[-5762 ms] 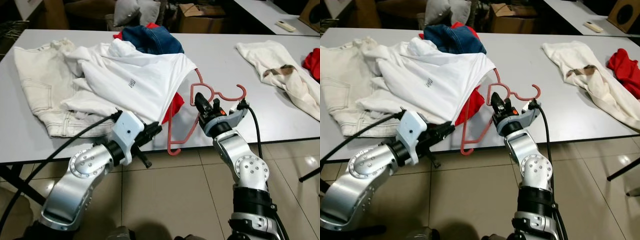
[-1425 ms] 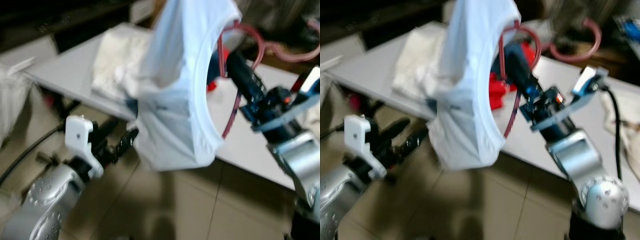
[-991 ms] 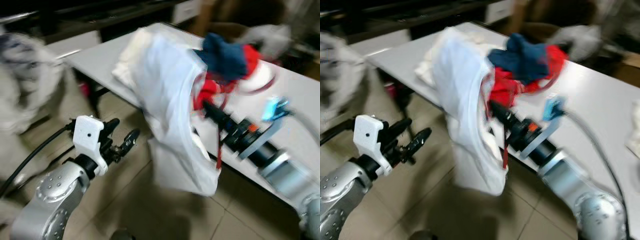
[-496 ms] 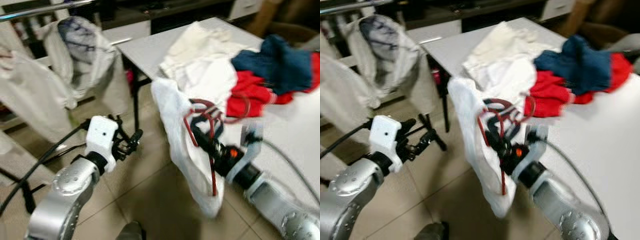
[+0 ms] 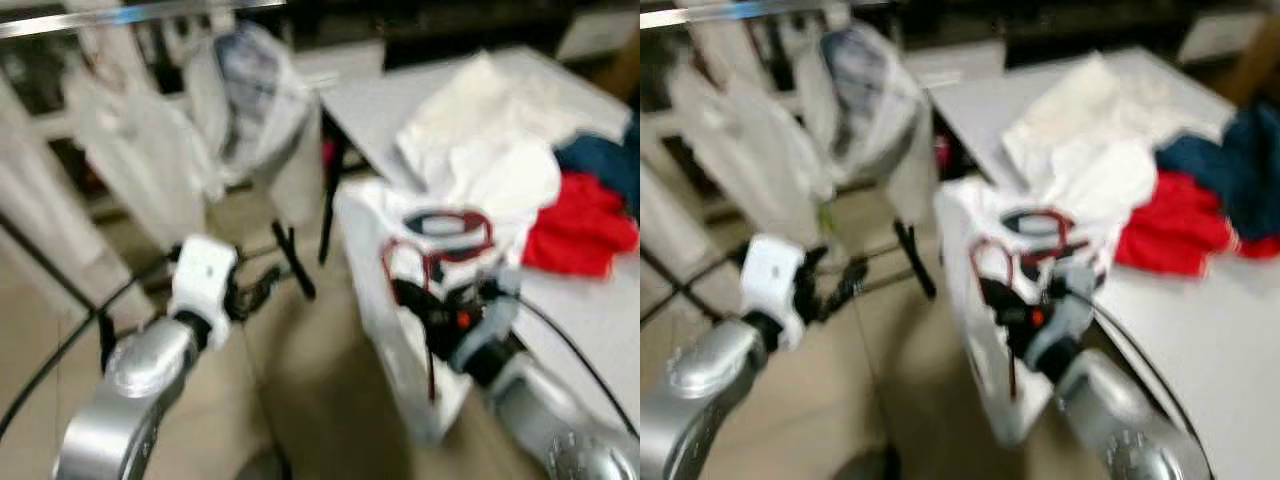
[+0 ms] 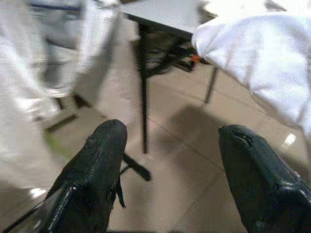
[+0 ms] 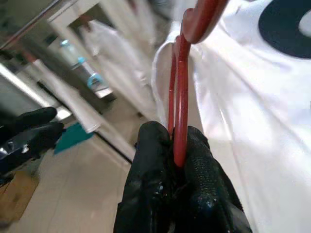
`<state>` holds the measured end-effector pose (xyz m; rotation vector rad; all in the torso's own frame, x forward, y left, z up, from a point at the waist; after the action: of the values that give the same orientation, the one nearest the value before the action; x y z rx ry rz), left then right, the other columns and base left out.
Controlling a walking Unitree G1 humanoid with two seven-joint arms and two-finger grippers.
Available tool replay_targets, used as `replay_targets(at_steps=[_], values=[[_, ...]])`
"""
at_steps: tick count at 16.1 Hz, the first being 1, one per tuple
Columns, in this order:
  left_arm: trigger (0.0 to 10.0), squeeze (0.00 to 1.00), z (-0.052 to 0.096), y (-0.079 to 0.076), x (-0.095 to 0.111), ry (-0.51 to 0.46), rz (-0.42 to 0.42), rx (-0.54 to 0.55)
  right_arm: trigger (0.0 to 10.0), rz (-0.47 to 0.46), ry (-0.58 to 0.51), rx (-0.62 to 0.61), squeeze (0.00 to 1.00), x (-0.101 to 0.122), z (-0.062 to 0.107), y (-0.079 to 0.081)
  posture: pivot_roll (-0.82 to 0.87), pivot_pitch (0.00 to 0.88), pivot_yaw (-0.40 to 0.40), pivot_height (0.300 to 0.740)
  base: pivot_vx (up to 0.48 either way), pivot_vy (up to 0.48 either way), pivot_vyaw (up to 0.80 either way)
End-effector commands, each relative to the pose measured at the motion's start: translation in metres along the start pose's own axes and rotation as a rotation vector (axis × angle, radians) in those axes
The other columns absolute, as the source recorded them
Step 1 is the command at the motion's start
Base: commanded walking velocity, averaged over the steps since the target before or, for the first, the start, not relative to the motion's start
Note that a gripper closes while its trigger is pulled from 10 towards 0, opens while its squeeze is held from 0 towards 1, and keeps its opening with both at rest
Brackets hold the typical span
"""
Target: Hang hanger
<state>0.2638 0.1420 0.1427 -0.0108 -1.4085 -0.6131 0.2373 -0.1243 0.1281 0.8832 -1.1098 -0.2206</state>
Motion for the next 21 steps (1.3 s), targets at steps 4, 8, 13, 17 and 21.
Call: replay_targets(at_steps=[4, 8, 13, 17, 21], values=[[10.0, 0.0, -0.001, -0.004, 0.002, -0.011, -0.004, -0.001, 10.0, 0.009, -0.012, -0.021, 0.0, 0.002, 0.0, -0.004, 0.06, 0.081, -0.031, 0.74, 0.0, 0.0, 0.8], [10.0, 0.0, -0.001, -0.006, 0.003, -0.014, -0.009, -0.012, 10.0, 0.016, -0.029, -0.066, 0.0, 0.004, -0.003, -0.011, 0.06, 0.08, -0.027, 0.74, 0.0, 0.0, 0.8], [10.0, 0.0, -0.002, -0.007, 0.002, -0.011, -0.015, -0.016, 10.0, 0.001, -0.091, -0.158, 0.0, 0.011, -0.01, -0.024, 0.06, 0.08, -0.032, 0.74, 0.0, 0.0, 0.8], [10.0, 0.0, -0.004, -0.007, 0.002, -0.013, -0.015, -0.016, 10.0, -0.011, -0.118, -0.183, 0.0, 0.014, -0.017, -0.025, 0.06, 0.076, -0.035, 0.74, 0.0, 0.0, 0.8], [10.0, 0.0, -0.007, -0.008, 0.004, -0.021, -0.017, -0.02, 10.0, 0.049, -0.127, -0.221, 0.0, 0.016, -0.023, -0.03, 0.06, 0.065, -0.038, 0.74, 0.0, 0.0, 0.71]])
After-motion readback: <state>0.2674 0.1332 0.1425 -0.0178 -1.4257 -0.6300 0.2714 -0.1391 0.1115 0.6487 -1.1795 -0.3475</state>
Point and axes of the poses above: a point about 5 cm out from each wrist's last joint towards the gripper, its own z axis pointing back from the gripper into the wrist, its own x axis along the axis of the wrist's last joint, y = z × x, the point moved 3 cm from there along -z, pointing out of the wrist towards the gripper, and after that the axes turned 15 degrees about -z, right-handed, at the moved point
